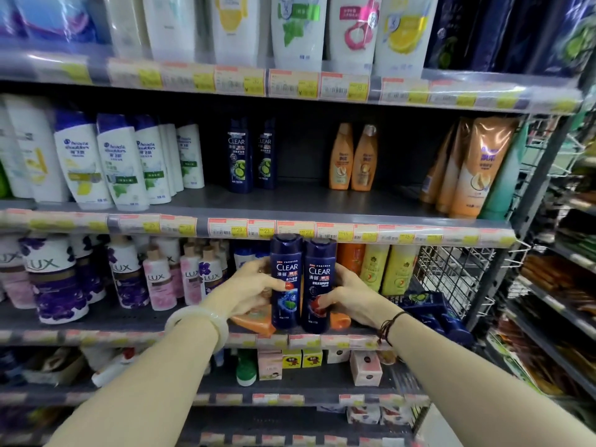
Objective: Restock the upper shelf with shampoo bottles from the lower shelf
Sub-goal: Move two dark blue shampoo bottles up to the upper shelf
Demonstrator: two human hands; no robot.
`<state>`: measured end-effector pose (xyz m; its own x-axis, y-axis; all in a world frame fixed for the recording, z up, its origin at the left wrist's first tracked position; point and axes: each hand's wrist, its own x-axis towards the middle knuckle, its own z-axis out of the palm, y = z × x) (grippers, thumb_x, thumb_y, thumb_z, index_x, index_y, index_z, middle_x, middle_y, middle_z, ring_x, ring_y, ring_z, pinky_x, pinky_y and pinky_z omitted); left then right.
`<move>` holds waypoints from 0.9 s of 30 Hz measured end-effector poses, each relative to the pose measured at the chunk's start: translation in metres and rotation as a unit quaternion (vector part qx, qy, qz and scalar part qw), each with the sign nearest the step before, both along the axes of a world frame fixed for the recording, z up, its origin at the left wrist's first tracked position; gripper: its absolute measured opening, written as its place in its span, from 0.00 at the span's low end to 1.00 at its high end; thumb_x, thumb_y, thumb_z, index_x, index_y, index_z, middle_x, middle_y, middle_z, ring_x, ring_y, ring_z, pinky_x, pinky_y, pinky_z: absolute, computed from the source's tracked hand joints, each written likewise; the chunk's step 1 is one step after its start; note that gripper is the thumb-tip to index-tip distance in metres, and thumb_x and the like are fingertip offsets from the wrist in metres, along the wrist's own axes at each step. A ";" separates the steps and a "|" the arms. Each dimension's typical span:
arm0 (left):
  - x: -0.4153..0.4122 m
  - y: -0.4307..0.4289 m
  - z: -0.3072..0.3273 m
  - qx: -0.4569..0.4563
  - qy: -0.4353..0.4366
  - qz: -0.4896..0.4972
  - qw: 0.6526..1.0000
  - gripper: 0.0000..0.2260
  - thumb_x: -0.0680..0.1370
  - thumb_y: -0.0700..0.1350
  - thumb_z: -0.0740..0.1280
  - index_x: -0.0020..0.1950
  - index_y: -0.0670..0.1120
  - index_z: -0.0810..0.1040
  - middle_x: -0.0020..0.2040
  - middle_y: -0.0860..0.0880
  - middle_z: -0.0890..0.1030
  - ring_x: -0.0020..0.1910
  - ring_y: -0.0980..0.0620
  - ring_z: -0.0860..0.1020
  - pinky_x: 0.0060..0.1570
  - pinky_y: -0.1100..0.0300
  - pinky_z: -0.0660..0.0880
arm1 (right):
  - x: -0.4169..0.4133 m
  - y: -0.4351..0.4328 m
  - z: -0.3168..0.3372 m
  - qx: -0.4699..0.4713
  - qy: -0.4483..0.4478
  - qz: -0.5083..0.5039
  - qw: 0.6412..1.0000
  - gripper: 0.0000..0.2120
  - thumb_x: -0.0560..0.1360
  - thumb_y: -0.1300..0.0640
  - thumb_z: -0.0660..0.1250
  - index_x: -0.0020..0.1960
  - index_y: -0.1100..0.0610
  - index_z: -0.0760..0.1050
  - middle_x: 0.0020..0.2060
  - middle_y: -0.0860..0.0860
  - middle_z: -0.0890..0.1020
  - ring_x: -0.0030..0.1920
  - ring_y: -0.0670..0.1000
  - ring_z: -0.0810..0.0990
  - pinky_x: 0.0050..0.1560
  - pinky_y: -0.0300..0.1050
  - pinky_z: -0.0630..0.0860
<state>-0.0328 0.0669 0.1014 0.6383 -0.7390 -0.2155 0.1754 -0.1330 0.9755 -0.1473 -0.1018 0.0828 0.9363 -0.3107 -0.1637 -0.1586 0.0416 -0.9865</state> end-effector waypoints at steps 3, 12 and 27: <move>0.002 0.004 0.018 -0.008 -0.026 -0.011 1.000 0.27 0.71 0.27 0.66 0.67 0.45 0.70 0.53 0.44 0.82 0.50 0.45 0.81 0.57 0.44 0.75 | -0.001 0.003 0.021 -0.040 -0.012 0.006 0.999 0.37 0.64 0.79 0.67 0.68 0.56 0.65 0.58 0.59 0.79 0.57 0.58 0.80 0.56 0.57 0.78; 0.013 0.012 0.089 -0.037 -0.097 -0.017 0.994 0.21 0.72 0.28 0.66 0.61 0.46 0.75 0.53 0.46 0.82 0.54 0.46 0.80 0.50 0.51 0.78 | 0.003 0.013 0.096 -0.075 -0.078 0.007 0.994 0.31 0.67 0.78 0.65 0.62 0.52 0.70 0.53 0.54 0.80 0.53 0.54 0.80 0.49 0.50 0.78; 0.076 0.017 0.168 -0.066 -0.183 0.028 0.981 0.17 0.72 0.30 0.67 0.54 0.50 0.76 0.51 0.50 0.81 0.54 0.50 0.77 0.51 0.54 0.75 | 0.078 0.019 0.174 -0.164 -0.158 -0.053 0.972 0.30 0.65 0.74 0.70 0.63 0.56 0.71 0.59 0.56 0.80 0.60 0.57 0.78 0.64 0.58 0.74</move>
<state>0.0434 0.0839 0.2692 0.6950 -0.7071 0.1301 -0.1863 -0.0024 0.9825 -0.0696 -0.0829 0.2569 0.8840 -0.3946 0.2506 0.1421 -0.2838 -0.9483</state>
